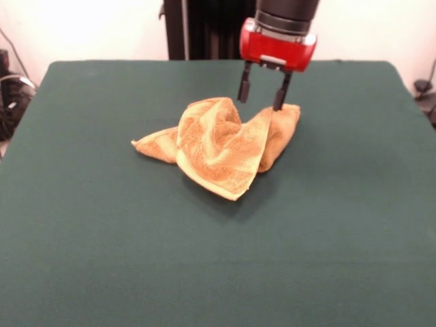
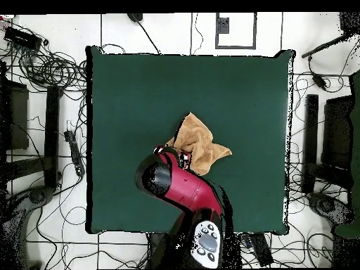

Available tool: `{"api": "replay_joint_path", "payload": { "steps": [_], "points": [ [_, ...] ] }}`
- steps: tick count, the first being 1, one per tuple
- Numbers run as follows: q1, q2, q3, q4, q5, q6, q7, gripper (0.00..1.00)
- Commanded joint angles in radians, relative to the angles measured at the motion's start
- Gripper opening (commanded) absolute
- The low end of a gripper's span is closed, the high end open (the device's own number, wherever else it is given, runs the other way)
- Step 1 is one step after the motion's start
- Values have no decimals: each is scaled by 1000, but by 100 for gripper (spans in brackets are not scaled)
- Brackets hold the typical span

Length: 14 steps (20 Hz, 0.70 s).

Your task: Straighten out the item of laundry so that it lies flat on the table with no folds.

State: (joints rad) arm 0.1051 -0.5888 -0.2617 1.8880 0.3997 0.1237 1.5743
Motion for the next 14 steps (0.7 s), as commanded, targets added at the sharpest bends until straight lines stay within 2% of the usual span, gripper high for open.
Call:
{"api": "replay_joint_path", "payload": {
  "steps": [1, 6, 14],
  "points": [
    [3, 84, 105, 32, -19, -67, 218, 100],
    [14, 115, 116, 17, -3, -108, 238, 100],
    [45, 112, 117, 13, 39, -81, 264, 100]
  ]
}}
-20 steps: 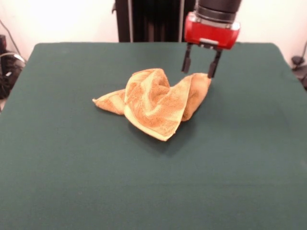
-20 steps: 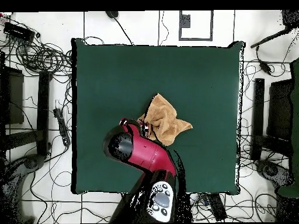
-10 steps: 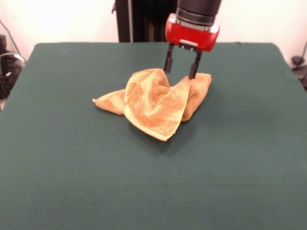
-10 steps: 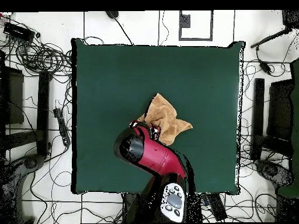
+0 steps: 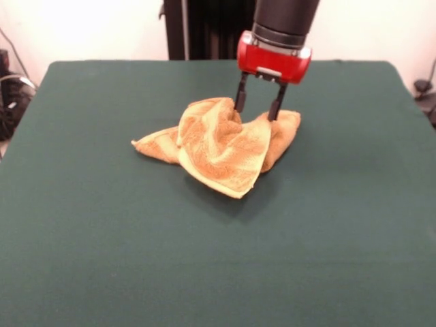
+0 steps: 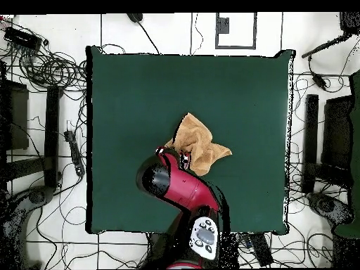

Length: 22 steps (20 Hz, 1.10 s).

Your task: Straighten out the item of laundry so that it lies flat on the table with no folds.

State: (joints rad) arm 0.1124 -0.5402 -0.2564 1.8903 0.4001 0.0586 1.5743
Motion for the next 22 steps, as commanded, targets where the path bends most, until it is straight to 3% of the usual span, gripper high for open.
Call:
{"api": "replay_joint_path", "payload": {
  "steps": [1, 14, 22],
  "points": [
    [38, 70, 114, 10, 38, -26, 267, 100],
    [28, 19, 147, 54, 42, -33, 289, 100],
    [42, 59, 144, 17, 53, -49, 290, 100]
  ]
}}
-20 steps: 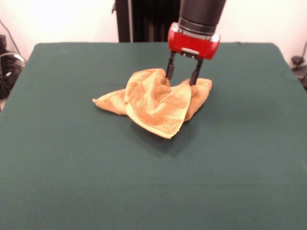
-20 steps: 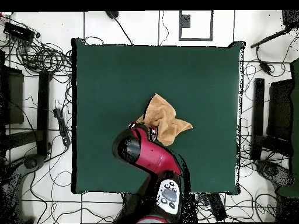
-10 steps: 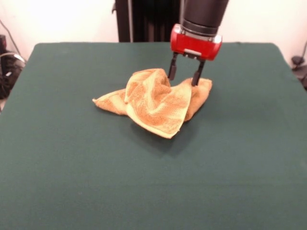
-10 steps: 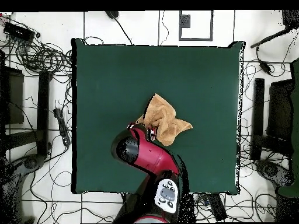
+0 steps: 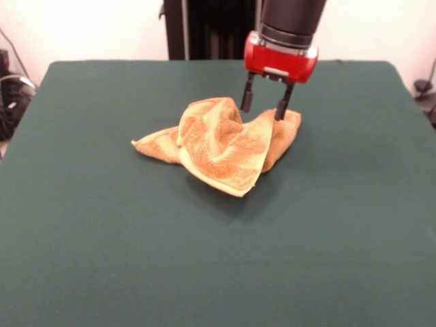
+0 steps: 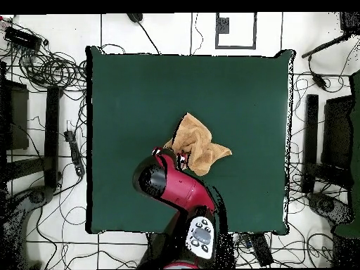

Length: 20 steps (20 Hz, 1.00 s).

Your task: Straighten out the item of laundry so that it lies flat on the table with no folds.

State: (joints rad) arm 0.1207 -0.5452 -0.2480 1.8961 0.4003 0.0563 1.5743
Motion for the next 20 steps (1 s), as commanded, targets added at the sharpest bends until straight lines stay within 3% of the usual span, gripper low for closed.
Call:
{"api": "replay_joint_path", "payload": {
  "steps": [1, 19, 20],
  "points": [
    [38, 70, 134, 7, 54, -50, 291, 100],
    [50, 166, 150, -65, 90, -125, 288, 100],
    [32, 165, 166, -68, 76, -121, 274, 0]
  ]
}}
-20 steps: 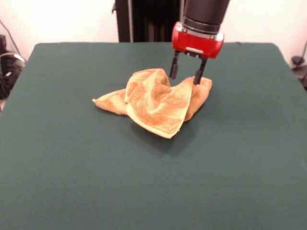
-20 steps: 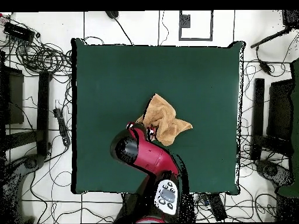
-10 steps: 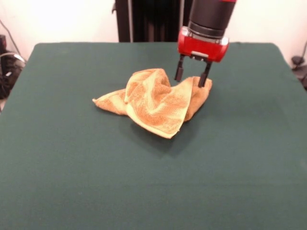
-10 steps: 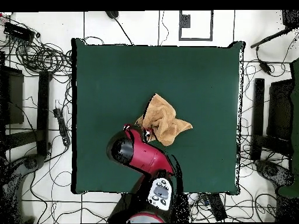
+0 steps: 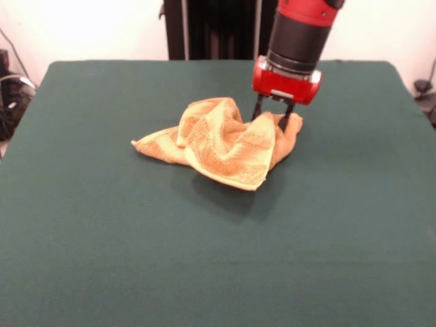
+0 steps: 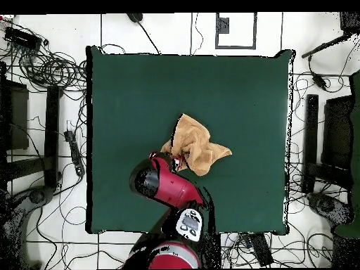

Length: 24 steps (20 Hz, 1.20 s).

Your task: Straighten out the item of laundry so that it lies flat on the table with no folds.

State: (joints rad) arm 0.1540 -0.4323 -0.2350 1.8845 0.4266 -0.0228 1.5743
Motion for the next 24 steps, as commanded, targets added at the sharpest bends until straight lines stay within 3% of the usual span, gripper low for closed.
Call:
{"api": "replay_joint_path", "payload": {
  "steps": [1, 18, 24],
  "points": [
    [-4, 51, 155, -58, 47, -34, 269, 0],
    [86, 6, 56, -89, 107, 168, 272, 0],
    [93, 19, 64, -132, 148, 83, 285, 0]
  ]
}}
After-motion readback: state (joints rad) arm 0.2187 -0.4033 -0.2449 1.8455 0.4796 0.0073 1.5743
